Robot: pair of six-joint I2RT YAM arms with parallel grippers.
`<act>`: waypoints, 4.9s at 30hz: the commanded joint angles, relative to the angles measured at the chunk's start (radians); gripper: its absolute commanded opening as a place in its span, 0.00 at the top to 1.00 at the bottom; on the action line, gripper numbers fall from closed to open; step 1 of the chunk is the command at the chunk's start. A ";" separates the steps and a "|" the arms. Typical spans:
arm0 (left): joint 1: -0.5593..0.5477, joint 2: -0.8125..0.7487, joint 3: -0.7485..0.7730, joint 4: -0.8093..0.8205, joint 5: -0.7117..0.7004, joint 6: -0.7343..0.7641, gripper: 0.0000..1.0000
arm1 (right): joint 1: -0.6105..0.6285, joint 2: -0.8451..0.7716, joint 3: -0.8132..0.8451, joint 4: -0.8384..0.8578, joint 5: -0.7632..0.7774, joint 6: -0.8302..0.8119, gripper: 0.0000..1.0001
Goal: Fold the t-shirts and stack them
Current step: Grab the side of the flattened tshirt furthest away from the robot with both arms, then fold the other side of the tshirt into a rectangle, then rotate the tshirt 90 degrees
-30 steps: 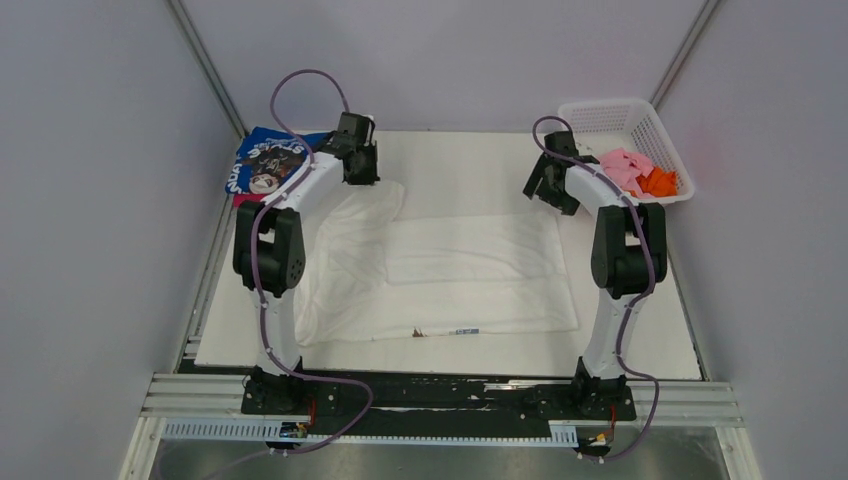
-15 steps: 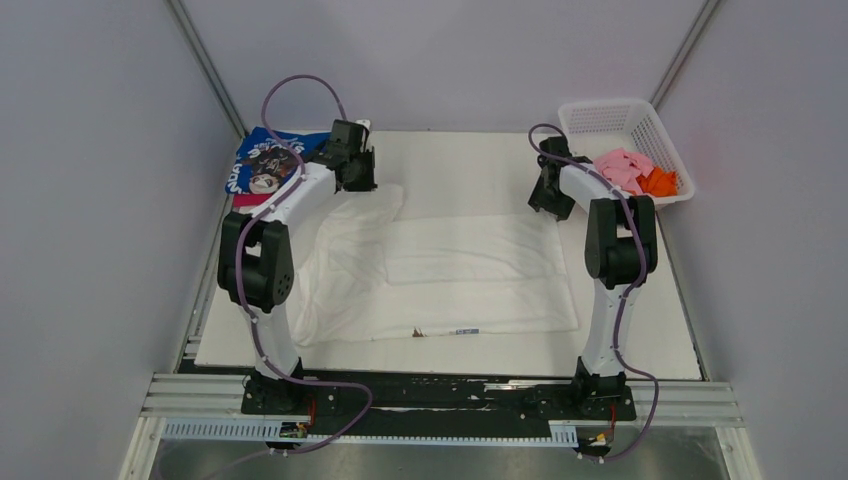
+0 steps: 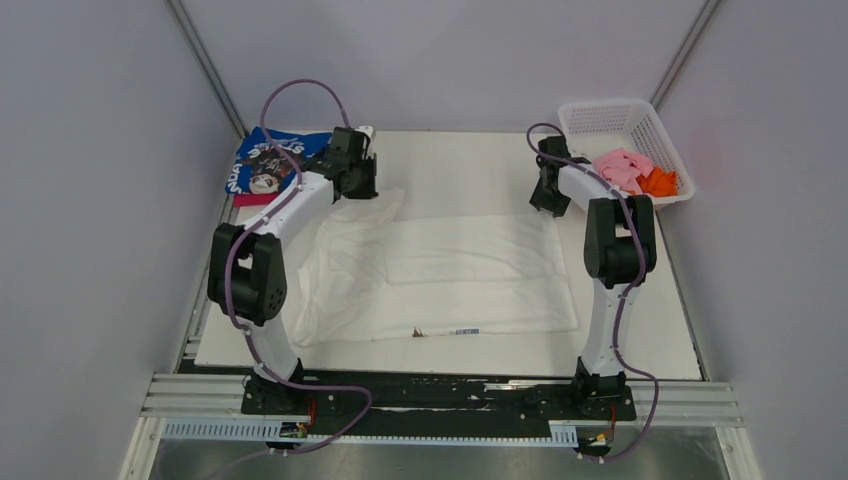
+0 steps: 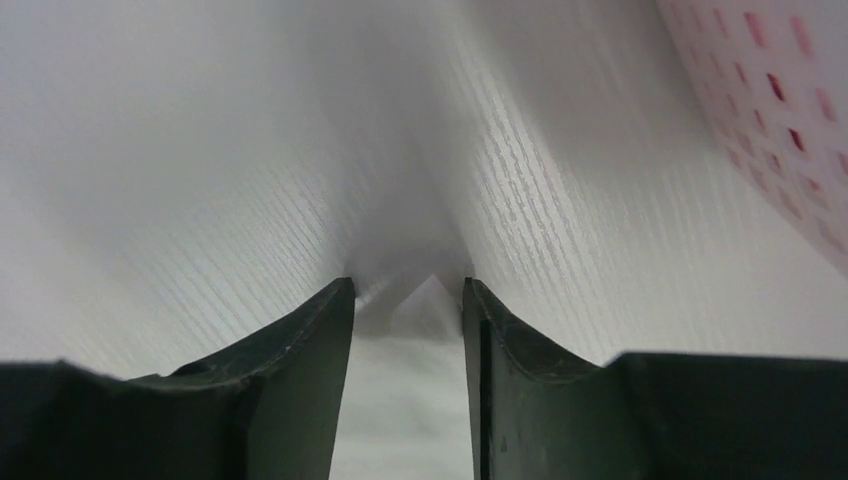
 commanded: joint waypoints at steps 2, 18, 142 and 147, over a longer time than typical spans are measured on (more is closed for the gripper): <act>-0.009 -0.095 -0.024 0.025 0.000 0.006 1.00 | 0.015 -0.026 -0.057 0.019 0.029 -0.038 0.65; -0.063 -0.287 -0.205 -0.014 -0.097 -0.031 1.00 | 0.066 -0.215 -0.224 0.182 0.070 -0.164 1.00; -0.107 0.926 1.190 0.531 0.299 -0.471 0.00 | 0.798 -1.122 -0.916 0.113 -0.464 -0.011 0.00; -0.116 0.734 1.094 0.410 0.405 -0.407 0.00 | 0.745 -1.295 -0.939 0.108 -0.222 0.170 0.00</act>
